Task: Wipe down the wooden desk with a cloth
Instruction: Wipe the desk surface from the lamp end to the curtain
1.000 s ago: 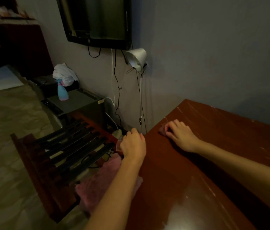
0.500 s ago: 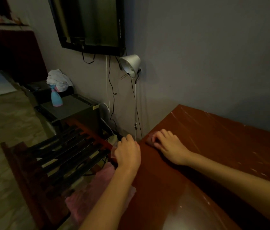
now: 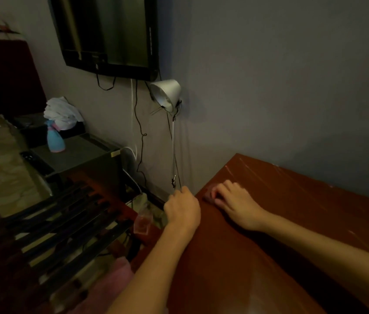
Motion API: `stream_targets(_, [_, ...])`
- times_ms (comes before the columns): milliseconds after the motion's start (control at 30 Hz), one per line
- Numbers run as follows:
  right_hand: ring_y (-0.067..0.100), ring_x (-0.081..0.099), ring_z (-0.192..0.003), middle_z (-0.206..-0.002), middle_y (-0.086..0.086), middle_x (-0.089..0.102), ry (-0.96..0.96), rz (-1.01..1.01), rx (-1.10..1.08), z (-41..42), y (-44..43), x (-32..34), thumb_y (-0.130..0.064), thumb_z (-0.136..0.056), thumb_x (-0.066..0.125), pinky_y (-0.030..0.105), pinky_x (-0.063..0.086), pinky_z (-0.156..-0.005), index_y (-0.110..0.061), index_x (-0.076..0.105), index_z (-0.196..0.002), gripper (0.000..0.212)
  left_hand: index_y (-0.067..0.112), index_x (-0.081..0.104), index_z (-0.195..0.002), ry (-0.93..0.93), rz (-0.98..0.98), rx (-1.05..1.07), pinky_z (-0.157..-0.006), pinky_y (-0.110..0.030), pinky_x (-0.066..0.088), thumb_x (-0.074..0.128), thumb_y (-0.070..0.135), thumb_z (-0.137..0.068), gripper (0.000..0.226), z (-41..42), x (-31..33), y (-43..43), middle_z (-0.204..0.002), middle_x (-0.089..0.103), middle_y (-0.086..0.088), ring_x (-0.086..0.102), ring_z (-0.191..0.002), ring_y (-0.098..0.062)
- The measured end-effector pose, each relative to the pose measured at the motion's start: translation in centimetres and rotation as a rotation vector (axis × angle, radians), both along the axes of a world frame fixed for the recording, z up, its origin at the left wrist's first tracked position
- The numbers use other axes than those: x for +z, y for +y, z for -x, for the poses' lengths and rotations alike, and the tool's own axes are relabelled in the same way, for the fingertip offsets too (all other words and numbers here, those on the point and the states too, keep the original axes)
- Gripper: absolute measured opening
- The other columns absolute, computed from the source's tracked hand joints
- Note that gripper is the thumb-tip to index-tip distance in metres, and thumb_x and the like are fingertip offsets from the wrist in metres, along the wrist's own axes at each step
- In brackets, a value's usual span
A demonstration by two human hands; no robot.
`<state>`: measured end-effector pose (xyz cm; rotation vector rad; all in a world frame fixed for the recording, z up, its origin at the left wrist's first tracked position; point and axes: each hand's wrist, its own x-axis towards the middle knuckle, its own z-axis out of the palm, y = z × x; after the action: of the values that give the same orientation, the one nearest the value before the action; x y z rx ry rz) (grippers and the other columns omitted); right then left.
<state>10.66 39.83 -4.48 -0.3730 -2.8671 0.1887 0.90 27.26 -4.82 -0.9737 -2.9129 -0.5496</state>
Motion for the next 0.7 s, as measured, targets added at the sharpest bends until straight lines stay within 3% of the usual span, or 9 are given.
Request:
stream_targets(167, [0.026, 0.041, -0.106, -0.113, 0.005, 0.043, -0.004, -0.052, -0.274, 2.5, 4.9, 0.2, -0.032, -0.100, 0.037, 0.033, 0.029, -0.081, -0.020, 0.045, -0.112, 0.019, 0.009, 0.047, -0.120, 0.053, -0.105, -0.048, -0.077, -0.037, 0.046, 0.034, 0.020, -0.101, 0.025, 0.0, -0.6, 0.4, -0.119, 0.054, -0.011, 0.054, -0.107, -0.027])
stream_targets(267, [0.031, 0.041, -0.107, -0.116, 0.011, 0.043, 0.014, -0.048, -0.319, 5.3, 4.1, -0.4, -0.030, -0.100, 0.036, 0.036, 0.027, -0.080, -0.015, 0.043, -0.112, 0.020, 0.009, 0.048, -0.117, 0.047, -0.158, -0.056, -0.076, -0.037, 0.045, 0.034, 0.021, -0.101, 0.025, 0.1, -0.6, 0.3, -0.116, 0.056, -0.011, 0.055, -0.104, -0.027])
stream_targets(533, [0.014, 0.035, -0.099, -0.106, -0.005, 0.037, -0.044, 0.038, 0.015, 0.5, 1.7, 0.2, -0.033, -0.100, 0.036, 0.030, 0.026, -0.081, -0.027, 0.044, -0.107, 0.012, 0.013, 0.052, -0.106, 0.119, -0.307, -0.165, -0.080, -0.033, 0.046, 0.048, 0.021, -0.094, 0.015, -0.1, -0.3, -0.4, -0.110, 0.053, -0.006, 0.050, -0.104, -0.022])
stream_targets(700, [0.026, 0.040, -0.111, -0.118, 0.004, 0.043, -0.037, 0.032, -0.303, 1.6, 7.9, 0.7, -0.033, -0.100, 0.037, 0.035, 0.029, -0.088, -0.024, 0.046, -0.108, 0.015, 0.018, 0.055, -0.103, 0.150, -0.325, -0.292, -0.075, -0.023, 0.039, 0.049, 0.023, -0.095, 0.011, -0.3, -0.4, 0.0, -0.105, 0.052, 0.000, 0.048, -0.099, -0.014])
